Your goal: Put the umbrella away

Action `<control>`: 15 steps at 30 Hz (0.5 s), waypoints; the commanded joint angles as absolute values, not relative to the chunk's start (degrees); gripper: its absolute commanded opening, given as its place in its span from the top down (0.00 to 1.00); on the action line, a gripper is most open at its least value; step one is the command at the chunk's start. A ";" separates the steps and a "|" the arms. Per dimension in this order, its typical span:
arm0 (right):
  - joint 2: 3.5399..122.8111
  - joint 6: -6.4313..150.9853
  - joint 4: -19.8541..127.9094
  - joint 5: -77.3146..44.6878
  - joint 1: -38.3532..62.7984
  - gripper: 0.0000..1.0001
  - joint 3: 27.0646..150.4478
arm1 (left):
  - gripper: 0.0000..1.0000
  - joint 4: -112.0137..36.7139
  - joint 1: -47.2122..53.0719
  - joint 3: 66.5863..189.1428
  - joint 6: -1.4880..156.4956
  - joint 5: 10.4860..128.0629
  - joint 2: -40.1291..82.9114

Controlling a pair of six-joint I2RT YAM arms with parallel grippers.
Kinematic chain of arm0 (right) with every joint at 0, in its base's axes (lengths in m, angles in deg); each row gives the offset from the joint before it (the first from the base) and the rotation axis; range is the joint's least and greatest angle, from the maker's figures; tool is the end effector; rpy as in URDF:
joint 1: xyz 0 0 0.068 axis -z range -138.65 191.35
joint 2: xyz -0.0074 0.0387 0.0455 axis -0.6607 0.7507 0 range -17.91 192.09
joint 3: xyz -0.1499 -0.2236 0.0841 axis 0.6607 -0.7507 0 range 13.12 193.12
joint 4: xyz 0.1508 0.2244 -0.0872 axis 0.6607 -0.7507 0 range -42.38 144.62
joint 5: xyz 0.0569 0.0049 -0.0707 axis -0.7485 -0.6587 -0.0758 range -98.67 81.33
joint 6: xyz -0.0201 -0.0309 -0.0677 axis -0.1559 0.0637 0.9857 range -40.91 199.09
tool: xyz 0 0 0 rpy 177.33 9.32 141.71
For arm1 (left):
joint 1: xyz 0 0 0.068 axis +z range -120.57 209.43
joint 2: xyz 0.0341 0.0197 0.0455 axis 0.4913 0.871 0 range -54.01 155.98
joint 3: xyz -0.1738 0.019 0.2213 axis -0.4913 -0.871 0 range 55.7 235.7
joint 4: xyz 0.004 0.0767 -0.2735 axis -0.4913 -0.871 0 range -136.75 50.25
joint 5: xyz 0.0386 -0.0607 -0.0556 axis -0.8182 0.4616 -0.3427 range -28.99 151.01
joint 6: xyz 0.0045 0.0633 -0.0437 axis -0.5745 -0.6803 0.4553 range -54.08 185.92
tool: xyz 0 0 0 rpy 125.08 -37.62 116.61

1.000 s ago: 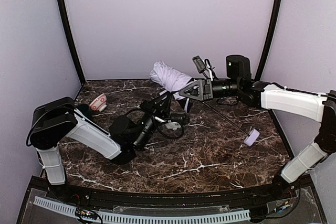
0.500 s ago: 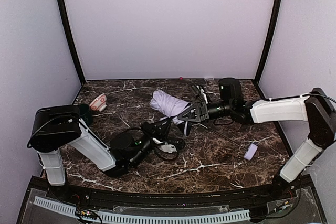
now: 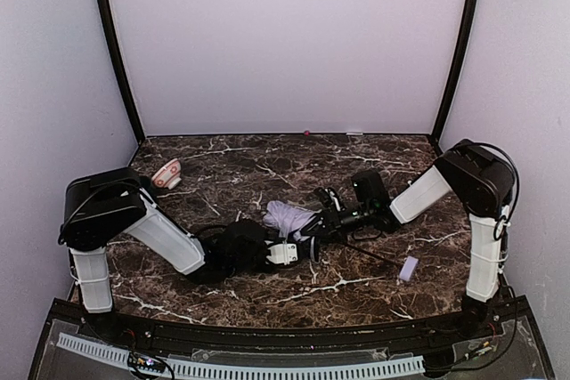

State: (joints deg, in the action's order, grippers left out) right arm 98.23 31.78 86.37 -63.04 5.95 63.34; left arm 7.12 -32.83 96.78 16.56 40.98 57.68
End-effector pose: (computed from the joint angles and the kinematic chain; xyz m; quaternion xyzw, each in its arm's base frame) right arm 0.2934 0.2739 0.0749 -0.1312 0.8040 0.5782 0.0458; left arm 0.2019 -0.3357 0.0793 0.6287 0.5420 0.0843 0.5512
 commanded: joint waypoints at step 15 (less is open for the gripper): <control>87.87 40.44 72.20 -50.52 9.24 0.11 59.83 | 1.00 -15.05 -28.88 102.68 21.00 56.11 60.50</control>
